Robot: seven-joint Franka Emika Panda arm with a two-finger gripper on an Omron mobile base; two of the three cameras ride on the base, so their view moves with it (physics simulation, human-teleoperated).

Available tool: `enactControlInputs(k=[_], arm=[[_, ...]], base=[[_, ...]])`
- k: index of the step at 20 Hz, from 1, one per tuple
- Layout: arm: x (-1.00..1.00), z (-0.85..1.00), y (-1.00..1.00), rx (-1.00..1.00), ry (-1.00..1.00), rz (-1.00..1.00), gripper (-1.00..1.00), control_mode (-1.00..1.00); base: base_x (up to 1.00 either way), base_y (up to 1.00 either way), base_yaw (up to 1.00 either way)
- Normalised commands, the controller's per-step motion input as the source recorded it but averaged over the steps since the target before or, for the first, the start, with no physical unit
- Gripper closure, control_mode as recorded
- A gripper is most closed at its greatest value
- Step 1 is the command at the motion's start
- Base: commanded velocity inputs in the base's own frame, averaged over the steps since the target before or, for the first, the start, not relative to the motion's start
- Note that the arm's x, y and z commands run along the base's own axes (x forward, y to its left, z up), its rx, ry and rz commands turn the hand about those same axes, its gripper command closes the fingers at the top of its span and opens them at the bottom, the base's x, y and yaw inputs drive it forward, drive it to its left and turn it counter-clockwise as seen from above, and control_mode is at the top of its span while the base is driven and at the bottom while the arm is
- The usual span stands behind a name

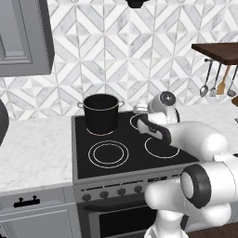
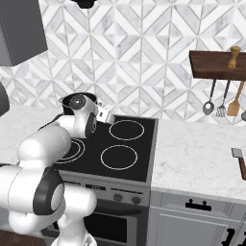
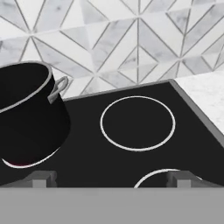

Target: Put the eggplant and squash in the pot. Retrieve the spatula and lightly stir the vegetables in the pot.

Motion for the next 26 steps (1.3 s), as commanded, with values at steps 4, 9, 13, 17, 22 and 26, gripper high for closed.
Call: enactControlInputs(k=[4, 9, 13, 17, 22, 26], arm=[[-0.03, 0.0, 0.0, -0.01, 0.0, 0.0, -1.0, -1.0], [0.0, 0.0, 0.0, 0.0, 0.0, 0.0, -1.0, 1.0], [0.0, 0.0, 0.0, 0.0, 0.0, 0.0, -1.0, 1.0], [0.0, 0.0, 0.0, 0.0, 0.0, 0.0, -1.0, 1.0], [0.05, 0.0, -0.21, 0.04, 0.01, -0.1, -1.0, -1.0], [0.09, -0.11, -0.3, 0.25, 0.1, -0.62, -1.0, -1.0]], base=[[0.0, 0.0, 0.0], [0.02, -0.42, 0.0], [0.03, -1.0, 0.0], [0.01, -0.96, 0.0], [0.06, -0.42, -0.04], [0.0, 0.0, 0.0]])
